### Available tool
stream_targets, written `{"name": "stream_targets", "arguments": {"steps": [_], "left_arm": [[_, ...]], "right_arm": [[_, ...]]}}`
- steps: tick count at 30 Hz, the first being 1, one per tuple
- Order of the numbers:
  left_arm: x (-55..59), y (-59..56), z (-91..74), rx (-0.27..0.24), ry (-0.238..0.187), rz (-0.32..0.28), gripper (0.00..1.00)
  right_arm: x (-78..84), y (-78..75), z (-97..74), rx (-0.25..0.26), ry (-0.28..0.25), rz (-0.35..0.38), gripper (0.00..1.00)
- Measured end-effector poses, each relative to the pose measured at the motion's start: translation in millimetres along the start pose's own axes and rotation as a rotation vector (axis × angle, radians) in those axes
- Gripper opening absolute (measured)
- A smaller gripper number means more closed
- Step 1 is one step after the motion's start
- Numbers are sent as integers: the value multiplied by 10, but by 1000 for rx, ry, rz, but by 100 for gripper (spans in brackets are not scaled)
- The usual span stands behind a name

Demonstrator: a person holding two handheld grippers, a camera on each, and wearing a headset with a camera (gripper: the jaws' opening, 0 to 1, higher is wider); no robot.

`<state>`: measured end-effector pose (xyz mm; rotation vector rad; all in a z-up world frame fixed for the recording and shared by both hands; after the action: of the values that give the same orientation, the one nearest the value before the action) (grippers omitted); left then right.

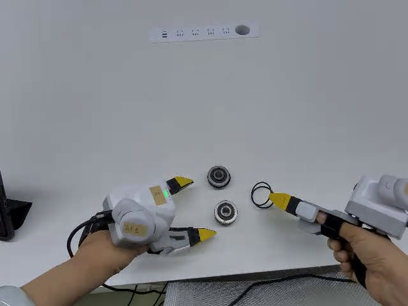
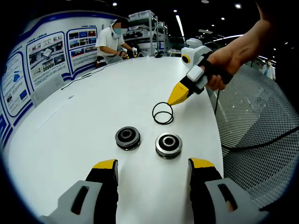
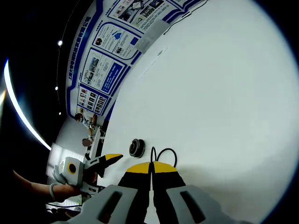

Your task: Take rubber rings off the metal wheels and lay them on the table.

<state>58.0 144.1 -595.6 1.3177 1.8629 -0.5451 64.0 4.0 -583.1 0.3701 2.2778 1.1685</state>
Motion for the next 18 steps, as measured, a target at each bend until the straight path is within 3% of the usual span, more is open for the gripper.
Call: {"name": "stream_targets", "arguments": {"steps": [18], "left_arm": [[14, -5, -2, 2, 2, -3, 60]], "right_arm": [[4, -141, -11, 92, 22, -124, 2]]}}
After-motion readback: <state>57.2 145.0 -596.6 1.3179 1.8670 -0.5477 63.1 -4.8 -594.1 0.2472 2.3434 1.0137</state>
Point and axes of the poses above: the centre of the closed fingertips' face, and the gripper's own axes: z roughly forward along the fingers, y roughly to its left, x roughly out of its underside, the point moved 2 cm from there along -z, roughly backward along the fingers, and after that the axes turned 4 degrees about z, right-handed, at the moved point
